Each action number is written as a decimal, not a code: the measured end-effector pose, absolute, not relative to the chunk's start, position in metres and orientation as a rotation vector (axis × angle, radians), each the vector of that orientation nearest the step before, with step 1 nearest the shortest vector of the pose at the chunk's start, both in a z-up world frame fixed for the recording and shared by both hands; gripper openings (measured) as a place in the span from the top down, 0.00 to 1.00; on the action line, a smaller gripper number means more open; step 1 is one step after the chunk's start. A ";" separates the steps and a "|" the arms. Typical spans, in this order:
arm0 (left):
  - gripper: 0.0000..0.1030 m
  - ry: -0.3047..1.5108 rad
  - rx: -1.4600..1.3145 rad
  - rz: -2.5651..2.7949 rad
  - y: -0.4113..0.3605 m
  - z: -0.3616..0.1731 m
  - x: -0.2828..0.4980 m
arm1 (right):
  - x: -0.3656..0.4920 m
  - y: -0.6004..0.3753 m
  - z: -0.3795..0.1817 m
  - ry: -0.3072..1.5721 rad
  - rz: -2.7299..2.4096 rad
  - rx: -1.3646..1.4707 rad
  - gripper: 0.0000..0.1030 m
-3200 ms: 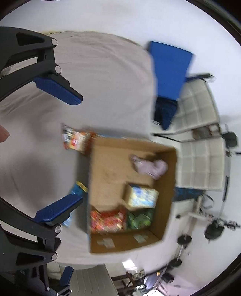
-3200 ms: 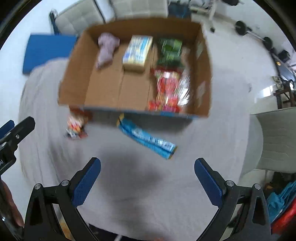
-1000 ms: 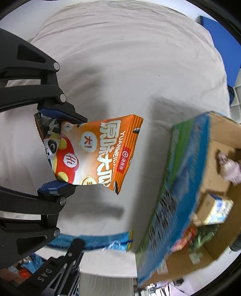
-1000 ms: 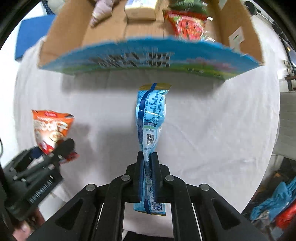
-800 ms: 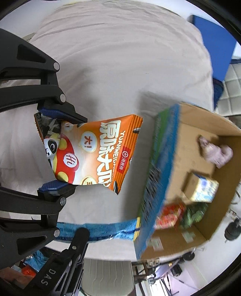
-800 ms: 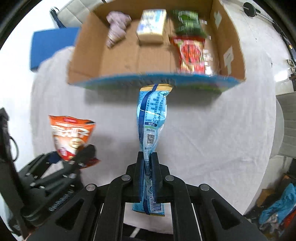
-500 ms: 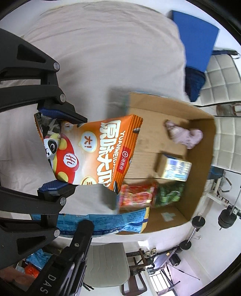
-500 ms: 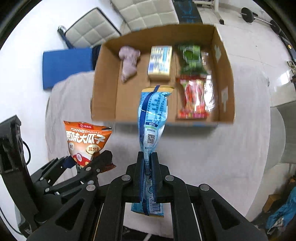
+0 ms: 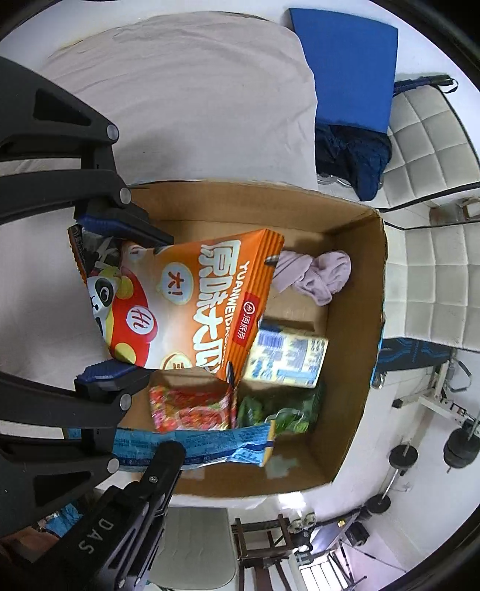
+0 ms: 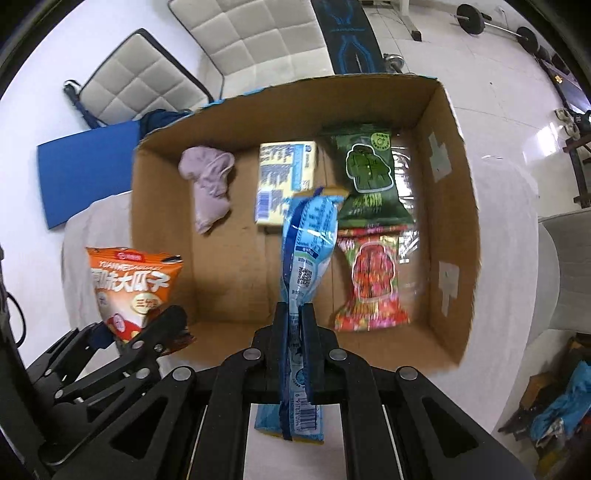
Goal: Organize soft objects
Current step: 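Lower the blue stick and orange bag into the box and open both tools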
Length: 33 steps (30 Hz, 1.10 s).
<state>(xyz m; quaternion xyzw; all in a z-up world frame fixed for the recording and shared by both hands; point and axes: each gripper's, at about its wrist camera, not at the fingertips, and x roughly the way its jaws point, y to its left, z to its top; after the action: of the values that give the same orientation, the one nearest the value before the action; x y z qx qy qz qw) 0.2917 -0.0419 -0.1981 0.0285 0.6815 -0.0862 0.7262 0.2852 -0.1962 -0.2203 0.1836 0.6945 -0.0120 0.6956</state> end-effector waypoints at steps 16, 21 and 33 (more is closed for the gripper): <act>0.50 1.634 0.081 -0.132 -0.031 -0.277 0.326 | 0.313 -0.187 -0.289 1.643 -0.058 0.386 0.94; 0.50 1.654 0.088 -0.131 -0.033 -0.286 0.326 | 0.311 -0.183 -0.297 1.647 -0.073 0.363 0.95; 0.49 1.659 0.113 -0.138 -0.043 -0.291 0.327 | 0.310 -0.175 -0.294 1.639 -0.065 0.327 0.94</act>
<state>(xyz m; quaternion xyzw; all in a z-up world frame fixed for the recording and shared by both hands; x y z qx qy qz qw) 0.3274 -0.0433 -0.2909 0.0503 0.7365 -0.0613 0.6717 0.3100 -0.1748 -0.2935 0.1453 0.7271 -0.0291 0.6703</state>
